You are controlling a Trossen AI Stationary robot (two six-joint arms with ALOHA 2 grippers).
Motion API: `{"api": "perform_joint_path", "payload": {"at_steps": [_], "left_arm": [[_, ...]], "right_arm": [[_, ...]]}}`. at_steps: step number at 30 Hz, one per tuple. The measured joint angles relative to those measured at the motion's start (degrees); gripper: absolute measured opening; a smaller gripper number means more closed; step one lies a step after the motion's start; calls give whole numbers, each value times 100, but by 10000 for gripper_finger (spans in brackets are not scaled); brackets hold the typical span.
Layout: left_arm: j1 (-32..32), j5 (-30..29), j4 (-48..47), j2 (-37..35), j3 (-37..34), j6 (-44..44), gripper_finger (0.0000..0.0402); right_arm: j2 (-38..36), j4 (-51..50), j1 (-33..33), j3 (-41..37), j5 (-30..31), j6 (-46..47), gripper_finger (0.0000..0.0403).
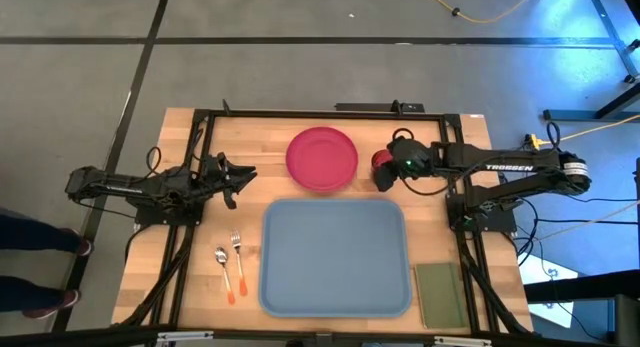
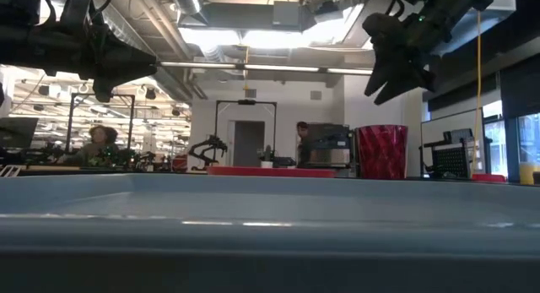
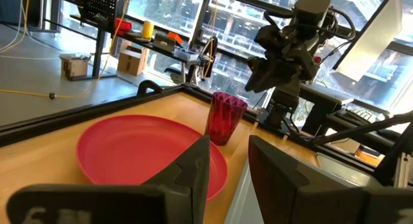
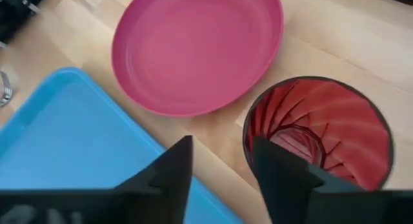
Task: Pick and place plate/cup/fork/spoon on tray
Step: Put the pink cup on the blue tray
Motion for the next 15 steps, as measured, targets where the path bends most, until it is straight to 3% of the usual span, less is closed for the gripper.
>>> {"api": "perform_joint_path", "payload": {"at_steps": [5, 15], "left_arm": [[1, 0, -6, -1, 0, 0, 99], [-1, 0, -7, 1, 0, 0, 99]], "right_arm": [[488, 163, -108, 0, -106, -1, 211], [785, -505, -386, 556, -9, -169, 216]]}}
